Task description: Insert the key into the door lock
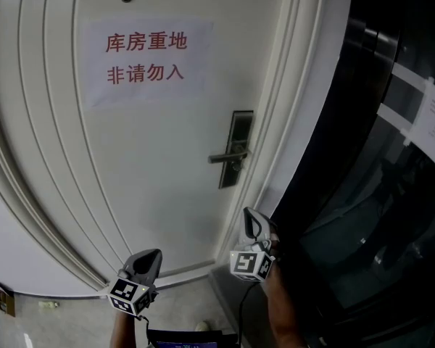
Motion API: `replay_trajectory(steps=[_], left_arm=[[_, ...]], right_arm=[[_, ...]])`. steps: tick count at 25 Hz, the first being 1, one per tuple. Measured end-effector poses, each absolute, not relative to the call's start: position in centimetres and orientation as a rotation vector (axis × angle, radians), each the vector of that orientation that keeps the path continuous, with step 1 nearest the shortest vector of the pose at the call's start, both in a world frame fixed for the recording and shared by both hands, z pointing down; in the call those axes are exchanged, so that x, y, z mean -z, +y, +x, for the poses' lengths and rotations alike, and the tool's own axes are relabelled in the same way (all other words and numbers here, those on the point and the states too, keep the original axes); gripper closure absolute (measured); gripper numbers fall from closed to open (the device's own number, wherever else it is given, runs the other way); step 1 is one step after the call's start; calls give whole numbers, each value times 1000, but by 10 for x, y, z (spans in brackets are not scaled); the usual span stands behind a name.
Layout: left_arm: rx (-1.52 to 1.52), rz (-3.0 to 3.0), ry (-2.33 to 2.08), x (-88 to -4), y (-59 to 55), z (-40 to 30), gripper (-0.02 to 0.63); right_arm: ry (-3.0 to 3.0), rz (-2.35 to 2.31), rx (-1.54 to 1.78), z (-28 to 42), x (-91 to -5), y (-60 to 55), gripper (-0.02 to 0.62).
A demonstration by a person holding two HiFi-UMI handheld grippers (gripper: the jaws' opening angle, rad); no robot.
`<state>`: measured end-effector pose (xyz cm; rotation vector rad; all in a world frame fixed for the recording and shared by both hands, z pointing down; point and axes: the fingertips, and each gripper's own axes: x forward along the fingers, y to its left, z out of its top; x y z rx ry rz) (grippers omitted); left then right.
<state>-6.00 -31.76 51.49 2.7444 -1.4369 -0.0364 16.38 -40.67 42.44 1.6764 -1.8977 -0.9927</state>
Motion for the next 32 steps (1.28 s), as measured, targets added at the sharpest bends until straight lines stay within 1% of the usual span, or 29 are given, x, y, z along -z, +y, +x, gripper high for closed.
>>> replay_trajectory(steps=[4,16,32], left_arm=[[37,2764,-1418,-512,-309,-65,604],[35,2813,-1353,-513,-278,-65,604],[14,2854,-1288,-528,-229,-78,604]], right_arm=[[-2003,1791,821,169,-434,-388,592],[-2288,1968,408,152,-466,-320,594],[-2275,2064,195,141,-516,-234,594]])
